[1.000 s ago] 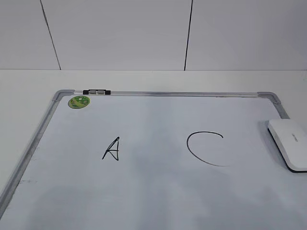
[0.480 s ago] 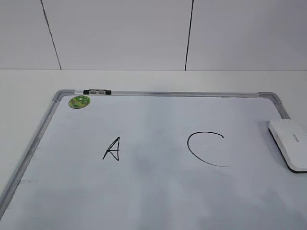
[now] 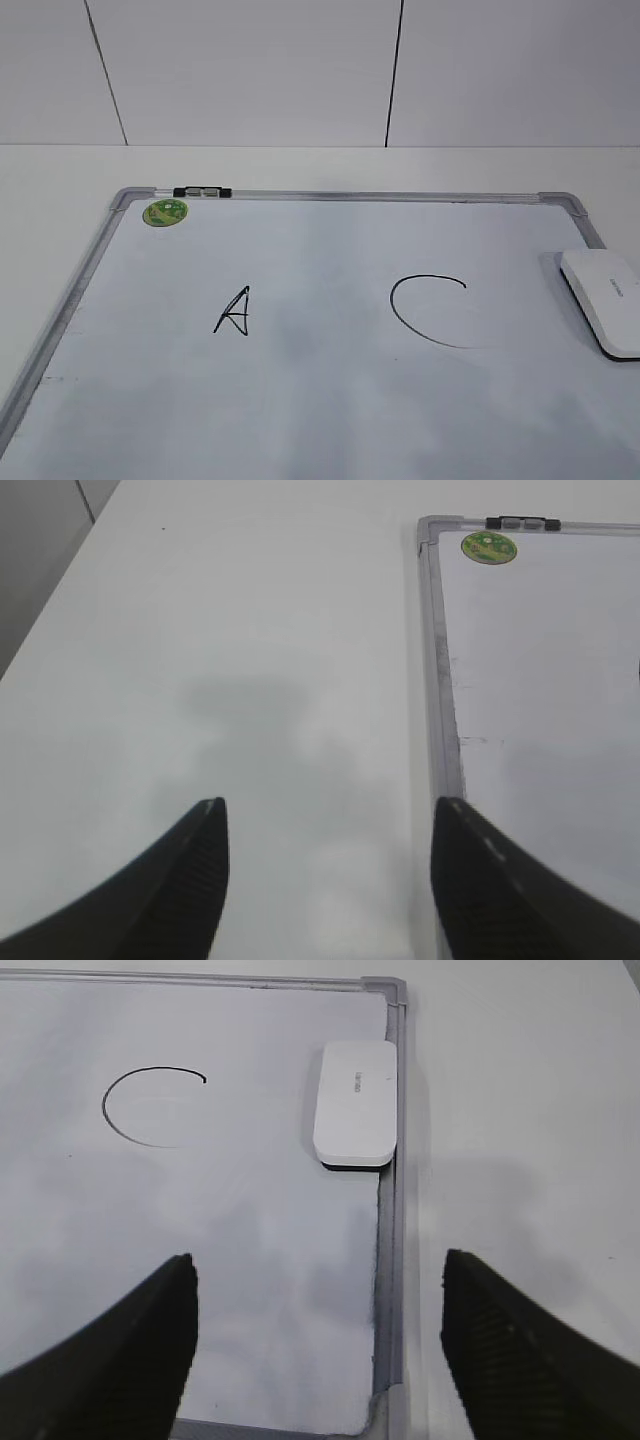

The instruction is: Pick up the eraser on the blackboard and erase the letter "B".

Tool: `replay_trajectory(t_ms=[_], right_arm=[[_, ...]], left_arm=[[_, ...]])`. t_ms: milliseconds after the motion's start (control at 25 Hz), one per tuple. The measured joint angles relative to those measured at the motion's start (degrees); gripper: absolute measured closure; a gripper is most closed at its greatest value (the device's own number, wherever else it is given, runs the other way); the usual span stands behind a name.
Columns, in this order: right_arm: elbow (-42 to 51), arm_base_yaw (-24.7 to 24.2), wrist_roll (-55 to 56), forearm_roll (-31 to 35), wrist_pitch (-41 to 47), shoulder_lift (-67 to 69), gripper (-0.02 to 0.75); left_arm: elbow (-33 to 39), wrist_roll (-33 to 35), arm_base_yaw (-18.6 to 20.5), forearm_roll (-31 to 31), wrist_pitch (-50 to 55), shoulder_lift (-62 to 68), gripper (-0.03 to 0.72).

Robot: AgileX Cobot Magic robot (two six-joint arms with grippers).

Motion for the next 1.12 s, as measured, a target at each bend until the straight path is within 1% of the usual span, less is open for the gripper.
replay_trajectory(t_ms=[360,840,1120], right_arm=[[0.0,0.0,0.1,0.0,0.0,0.0,0.144],[0.0,0.0,0.1,0.0,0.0,0.0,0.144],[0.0,0.0,0.1,0.0,0.0,0.0,0.144]], left_arm=[[0.4,0.0,0.0,-0.33,-1.3,0.0,0.214],[0.4,0.0,0.0,-0.33,-1.54,0.0,0.258],[0.4,0.0,0.0,-0.33,-1.56,0.0,0.255]])
